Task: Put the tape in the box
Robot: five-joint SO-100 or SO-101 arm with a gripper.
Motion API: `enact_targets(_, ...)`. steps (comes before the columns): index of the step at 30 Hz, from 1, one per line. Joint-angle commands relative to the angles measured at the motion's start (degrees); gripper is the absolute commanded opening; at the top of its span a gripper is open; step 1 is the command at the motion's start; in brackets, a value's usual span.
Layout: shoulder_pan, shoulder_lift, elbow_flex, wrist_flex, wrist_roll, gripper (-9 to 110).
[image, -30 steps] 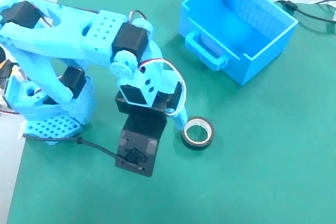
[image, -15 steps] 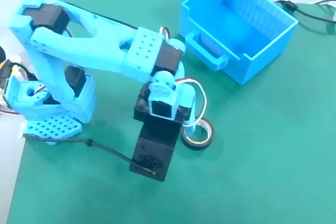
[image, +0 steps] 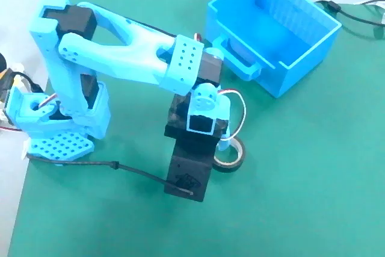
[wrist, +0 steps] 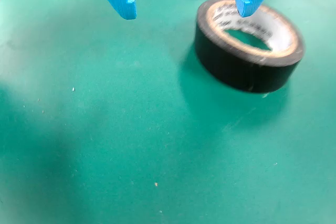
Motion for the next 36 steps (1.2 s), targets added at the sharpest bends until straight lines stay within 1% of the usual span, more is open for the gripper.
enact_targets(1,-0.09,-1.76,-4.92,-1.58,-0.97,26)
enact_targets(12,-1.93,-8.79,-4.04,-6.77,-1.67,25)
enact_targets(14,-1.93,-8.96,-3.78,-7.21,-1.67,19)
enact_targets(17,-1.85,-9.05,-3.78,-7.38,-1.49,2)
enact_targets(18,-1.76,-9.05,-3.78,-7.38,-1.41,0)
enact_targets(28,-1.14,-7.29,-3.78,-7.12,-1.58,0)
enact_targets(31,-0.26,-3.08,-3.78,-6.24,-1.58,0)
enact_targets(36,0.79,8.7,-4.75,-2.2,-1.93,0)
